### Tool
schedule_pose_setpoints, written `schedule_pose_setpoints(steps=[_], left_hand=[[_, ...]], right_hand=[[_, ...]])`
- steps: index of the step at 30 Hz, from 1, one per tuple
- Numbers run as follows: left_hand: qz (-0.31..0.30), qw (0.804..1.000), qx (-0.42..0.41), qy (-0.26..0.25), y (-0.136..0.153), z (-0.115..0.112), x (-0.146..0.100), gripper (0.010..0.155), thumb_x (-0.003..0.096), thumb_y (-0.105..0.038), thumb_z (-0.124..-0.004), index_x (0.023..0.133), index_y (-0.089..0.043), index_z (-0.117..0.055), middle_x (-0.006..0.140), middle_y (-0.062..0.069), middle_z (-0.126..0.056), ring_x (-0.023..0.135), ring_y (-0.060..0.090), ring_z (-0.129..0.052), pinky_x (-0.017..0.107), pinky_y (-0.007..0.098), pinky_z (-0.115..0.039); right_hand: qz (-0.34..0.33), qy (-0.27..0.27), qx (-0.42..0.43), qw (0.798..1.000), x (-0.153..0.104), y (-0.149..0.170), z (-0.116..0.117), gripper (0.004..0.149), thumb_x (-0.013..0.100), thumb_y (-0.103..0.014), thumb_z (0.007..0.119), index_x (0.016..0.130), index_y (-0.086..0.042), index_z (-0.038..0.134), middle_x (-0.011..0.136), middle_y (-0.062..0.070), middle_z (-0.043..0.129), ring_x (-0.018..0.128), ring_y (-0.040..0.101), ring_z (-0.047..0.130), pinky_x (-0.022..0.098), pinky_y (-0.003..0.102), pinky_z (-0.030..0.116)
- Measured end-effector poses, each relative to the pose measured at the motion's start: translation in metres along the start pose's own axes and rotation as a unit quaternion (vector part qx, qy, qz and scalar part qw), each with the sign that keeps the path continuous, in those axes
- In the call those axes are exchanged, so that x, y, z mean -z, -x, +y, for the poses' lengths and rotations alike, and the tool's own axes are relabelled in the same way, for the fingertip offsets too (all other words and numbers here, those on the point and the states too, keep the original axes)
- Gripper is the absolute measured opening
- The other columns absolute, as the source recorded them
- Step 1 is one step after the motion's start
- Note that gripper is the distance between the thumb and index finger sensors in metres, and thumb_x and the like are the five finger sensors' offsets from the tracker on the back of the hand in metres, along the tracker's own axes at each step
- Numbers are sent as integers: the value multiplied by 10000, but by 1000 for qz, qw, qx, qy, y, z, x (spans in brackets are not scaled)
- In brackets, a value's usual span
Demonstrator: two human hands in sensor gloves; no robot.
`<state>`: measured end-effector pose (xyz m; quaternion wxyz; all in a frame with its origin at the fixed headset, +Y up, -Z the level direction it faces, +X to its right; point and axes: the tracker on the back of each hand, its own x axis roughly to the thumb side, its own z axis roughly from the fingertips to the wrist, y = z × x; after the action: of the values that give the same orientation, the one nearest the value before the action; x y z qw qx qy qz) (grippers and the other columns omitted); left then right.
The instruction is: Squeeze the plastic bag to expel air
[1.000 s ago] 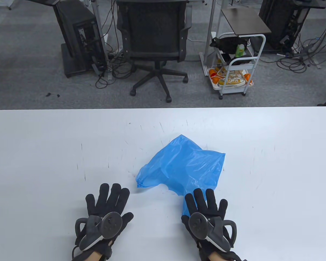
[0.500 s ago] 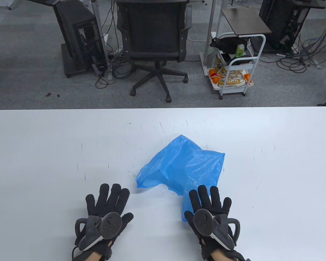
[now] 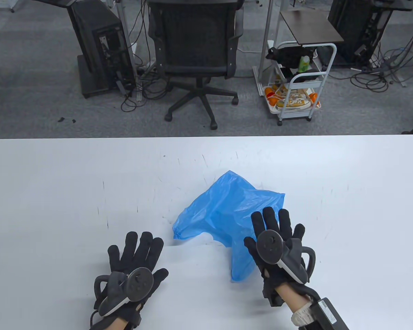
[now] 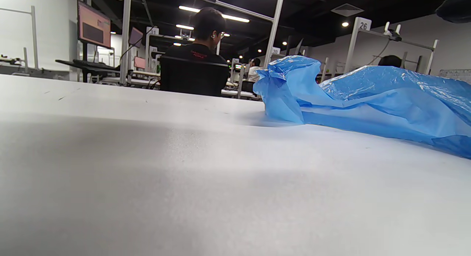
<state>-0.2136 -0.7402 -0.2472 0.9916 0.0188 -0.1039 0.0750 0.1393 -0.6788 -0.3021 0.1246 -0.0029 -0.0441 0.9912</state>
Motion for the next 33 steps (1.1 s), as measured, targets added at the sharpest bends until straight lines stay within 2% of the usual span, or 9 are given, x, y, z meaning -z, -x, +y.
schedule_pose_setpoints(steps=[14, 19, 27, 33], left_hand=[[10, 1000, -4, 6, 4, 1, 2, 779, 472, -631, -585, 1130, -394, -242, 1256, -44, -194, 1171, 330, -117, 766, 734, -177], [11, 1000, 0, 12, 4, 1, 2, 781, 472, -631, -584, 1132, -393, -239, 1257, -44, -192, 1172, 330, -114, 766, 734, -176], [14, 1000, 4, 18, 5, 2, 2, 781, 471, -631, -585, 1131, -393, -241, 1256, -45, -193, 1171, 330, -115, 765, 734, -176], [15, 1000, 7, 20, 5, 2, 2, 781, 472, -631, -585, 1131, -392, -241, 1257, -43, -193, 1170, 330, -114, 766, 733, -174]], right_hand=[[83, -29, -41, 995, 75, 32, -5, 706, 480, -441, 721, 1085, -325, 376, 1210, -22, 268, 1096, 326, 133, 703, 710, 222], [108, -55, -78, 990, 100, 46, 7, 711, 476, -389, 755, 1073, -340, 373, 1205, -47, 279, 1100, 306, 156, 717, 693, 255], [136, -107, -131, 976, 130, 64, 36, 778, 472, -323, 789, 1052, -381, 274, 1191, -98, 219, 1102, 279, 155, 729, 679, 276], [118, -120, -190, 967, 148, 64, 53, 817, 466, -298, 802, 1030, -415, 223, 1180, -147, 204, 1106, 256, 140, 742, 672, 267]])
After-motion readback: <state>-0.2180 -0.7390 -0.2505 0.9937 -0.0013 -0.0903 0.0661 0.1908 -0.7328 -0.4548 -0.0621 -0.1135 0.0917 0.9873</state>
